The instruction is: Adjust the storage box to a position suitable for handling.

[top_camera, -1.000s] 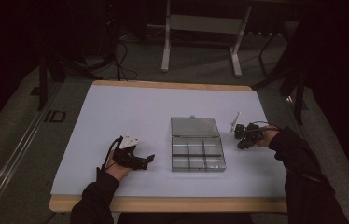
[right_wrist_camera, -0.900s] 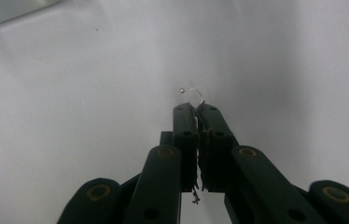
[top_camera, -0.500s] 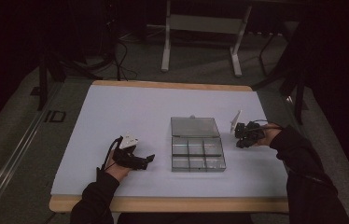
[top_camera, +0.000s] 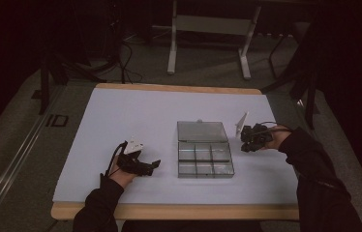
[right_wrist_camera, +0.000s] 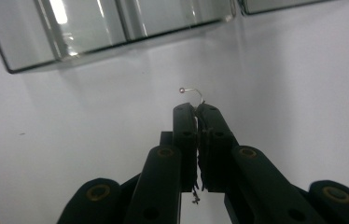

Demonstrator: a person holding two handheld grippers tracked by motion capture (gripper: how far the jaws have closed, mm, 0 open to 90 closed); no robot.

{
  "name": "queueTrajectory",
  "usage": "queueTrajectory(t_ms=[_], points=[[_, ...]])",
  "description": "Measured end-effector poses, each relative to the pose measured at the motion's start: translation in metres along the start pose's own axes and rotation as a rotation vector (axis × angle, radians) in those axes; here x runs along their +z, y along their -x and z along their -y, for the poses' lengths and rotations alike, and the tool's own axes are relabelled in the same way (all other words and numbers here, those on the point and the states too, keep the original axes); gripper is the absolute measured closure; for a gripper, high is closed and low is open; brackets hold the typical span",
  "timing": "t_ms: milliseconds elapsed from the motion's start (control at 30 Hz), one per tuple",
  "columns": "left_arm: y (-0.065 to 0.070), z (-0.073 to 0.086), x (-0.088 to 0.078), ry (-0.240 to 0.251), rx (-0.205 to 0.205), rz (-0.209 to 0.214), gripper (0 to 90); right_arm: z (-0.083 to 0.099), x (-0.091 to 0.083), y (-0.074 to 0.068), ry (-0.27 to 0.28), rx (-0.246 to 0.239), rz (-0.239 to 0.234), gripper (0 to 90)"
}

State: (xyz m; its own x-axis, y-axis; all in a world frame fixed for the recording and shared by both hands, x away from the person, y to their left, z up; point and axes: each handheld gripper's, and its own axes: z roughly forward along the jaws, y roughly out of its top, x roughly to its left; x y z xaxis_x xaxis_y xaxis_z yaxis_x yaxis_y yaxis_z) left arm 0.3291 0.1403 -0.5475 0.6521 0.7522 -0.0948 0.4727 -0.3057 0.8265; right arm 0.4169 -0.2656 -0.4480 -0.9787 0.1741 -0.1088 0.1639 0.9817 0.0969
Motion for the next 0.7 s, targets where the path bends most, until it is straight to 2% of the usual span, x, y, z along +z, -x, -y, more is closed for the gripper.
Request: queueTrajectory(t_ms=[400,700], points=[[0.0,0.0,0.0,0.001,0.001,0.0,3.2,-0.018,-0.011,-0.009,0.044,-0.042,-0.005,86.4],[0.0,0.0,0.0,0.0,0.004,0.001,3.2,-0.032,-0.01,-0.015,0.094,-0.079,-0.025,86.5]])
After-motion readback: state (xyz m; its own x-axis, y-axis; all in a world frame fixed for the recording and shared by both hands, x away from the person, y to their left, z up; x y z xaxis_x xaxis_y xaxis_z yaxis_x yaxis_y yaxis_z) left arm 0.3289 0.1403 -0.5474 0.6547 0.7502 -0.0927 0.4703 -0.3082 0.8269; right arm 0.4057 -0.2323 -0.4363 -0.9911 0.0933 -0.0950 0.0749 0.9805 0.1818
